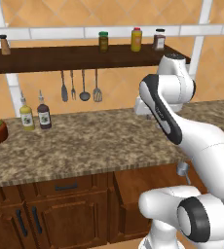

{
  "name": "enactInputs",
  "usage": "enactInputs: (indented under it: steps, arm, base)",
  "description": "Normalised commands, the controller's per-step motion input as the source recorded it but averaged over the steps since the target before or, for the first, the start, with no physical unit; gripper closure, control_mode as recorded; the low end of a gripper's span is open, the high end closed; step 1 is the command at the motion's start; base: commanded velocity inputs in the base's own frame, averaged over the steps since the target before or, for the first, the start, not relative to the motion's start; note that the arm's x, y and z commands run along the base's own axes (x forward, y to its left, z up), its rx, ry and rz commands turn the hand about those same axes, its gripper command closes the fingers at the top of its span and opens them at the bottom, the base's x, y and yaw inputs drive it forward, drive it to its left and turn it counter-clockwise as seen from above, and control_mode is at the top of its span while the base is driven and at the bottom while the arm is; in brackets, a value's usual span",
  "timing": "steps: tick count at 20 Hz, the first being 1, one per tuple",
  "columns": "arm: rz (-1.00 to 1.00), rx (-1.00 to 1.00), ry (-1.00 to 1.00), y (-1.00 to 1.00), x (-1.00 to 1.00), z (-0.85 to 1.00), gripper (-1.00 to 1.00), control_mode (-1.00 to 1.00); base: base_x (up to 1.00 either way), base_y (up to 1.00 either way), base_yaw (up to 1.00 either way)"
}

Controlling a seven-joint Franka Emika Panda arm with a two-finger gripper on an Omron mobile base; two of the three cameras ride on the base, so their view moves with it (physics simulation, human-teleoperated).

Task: Pick the measuring cup from the drawer and place it on the counter.

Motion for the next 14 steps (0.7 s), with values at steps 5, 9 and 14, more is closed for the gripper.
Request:
enactInputs:
  steps: [5,9,14]
  arm:
    - [0.00,0.00,-0.07,0.00,-0.19,0.00,-1.00,-1.00]
    - [0.00,0.00,-0.04,0.03,-0.42,0.00,-1.00,-1.00]
    - [0.00,0.00,0.00,0.00,0.00,0.00,-1.00,1.00]
  base:
    - [0.00,0.00,0.00]
    - [0.00,0.00,0.00]
    - [-0.28,0.69,0.00]
